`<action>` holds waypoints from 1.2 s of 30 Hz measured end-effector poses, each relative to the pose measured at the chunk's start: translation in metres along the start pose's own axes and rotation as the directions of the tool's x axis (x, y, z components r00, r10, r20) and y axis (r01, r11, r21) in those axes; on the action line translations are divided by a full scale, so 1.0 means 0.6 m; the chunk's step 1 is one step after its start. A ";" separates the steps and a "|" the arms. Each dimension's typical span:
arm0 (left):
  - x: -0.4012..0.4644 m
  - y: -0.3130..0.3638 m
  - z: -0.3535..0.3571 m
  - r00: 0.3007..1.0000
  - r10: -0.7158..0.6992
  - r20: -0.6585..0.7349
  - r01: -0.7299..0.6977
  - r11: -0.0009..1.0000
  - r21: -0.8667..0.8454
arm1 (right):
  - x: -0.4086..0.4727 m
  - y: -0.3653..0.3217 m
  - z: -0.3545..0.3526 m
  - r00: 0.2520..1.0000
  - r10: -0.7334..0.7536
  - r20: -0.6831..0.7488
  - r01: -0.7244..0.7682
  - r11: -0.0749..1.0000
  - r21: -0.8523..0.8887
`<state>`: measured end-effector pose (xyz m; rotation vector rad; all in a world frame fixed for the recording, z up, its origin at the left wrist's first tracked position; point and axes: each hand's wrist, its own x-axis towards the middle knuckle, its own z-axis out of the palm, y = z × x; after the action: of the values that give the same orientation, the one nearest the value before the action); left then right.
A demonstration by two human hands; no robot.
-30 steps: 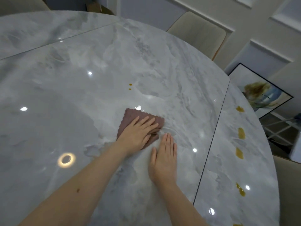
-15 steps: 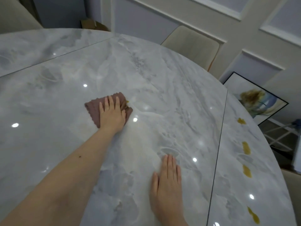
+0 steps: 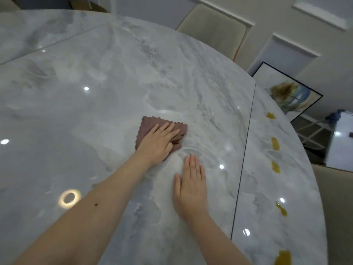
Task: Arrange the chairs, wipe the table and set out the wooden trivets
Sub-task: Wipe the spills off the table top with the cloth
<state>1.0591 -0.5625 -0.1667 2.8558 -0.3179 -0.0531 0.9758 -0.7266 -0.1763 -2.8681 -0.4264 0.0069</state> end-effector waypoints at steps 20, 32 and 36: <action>0.074 0.018 0.013 0.980 -0.196 -0.033 0.198 0.978 0.070 | 0.085 0.077 -0.036 0.959 0.122 -0.256 -0.131 0.991 -0.019; -0.122 0.057 0.040 0.999 0.027 -0.018 -0.025 0.994 0.104 | 0.030 0.095 -0.073 0.965 0.248 -0.084 -0.230 0.957 0.179; -0.088 0.001 0.017 0.967 -0.252 -0.039 0.254 0.963 0.085 | -0.001 0.088 -0.085 0.982 0.187 -0.003 -0.183 0.964 0.195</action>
<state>1.0067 -0.5539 -0.1759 2.9655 0.0541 -0.0500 0.9923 -0.7881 -0.1395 -2.7013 -0.1430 0.0483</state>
